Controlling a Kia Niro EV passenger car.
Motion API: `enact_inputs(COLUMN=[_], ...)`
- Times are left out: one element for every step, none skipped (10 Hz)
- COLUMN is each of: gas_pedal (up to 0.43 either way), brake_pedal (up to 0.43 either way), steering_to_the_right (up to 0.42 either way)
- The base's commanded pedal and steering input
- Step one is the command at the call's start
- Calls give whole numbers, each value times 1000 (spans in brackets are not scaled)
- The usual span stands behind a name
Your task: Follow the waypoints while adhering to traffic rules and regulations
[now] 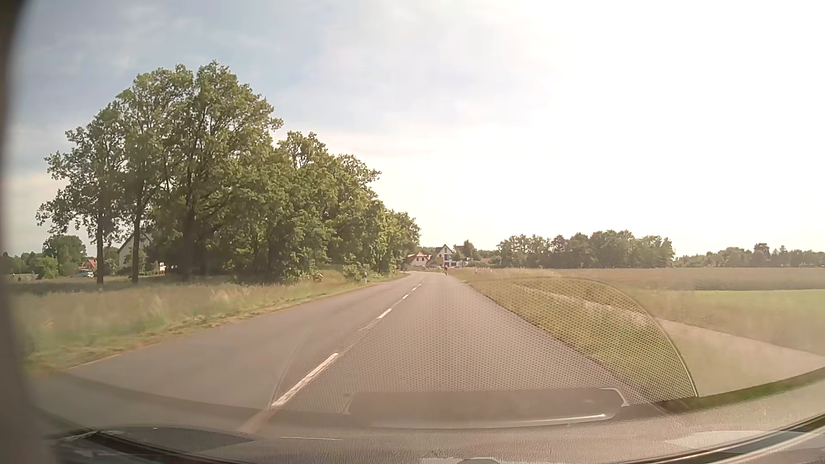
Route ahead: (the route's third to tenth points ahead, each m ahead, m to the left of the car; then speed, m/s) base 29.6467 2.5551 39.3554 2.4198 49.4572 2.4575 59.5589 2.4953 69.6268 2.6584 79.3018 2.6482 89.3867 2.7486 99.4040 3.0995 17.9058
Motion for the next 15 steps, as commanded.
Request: enact_inputs(gas_pedal=[0, 0, 0, 0, 0, 0, 0, 0, 0, 0, 0, 0, 0, 0, 0], brake_pedal=[24, 24, 30, 37, 55, 85, 85, 91, 91, 91, 79, 49, 18, 0, 0], steering_to_the_right=[-1, -1, -1, -1, -1, -2, -1, -2, -1, -2, -1, -1, -1, -1, -2])
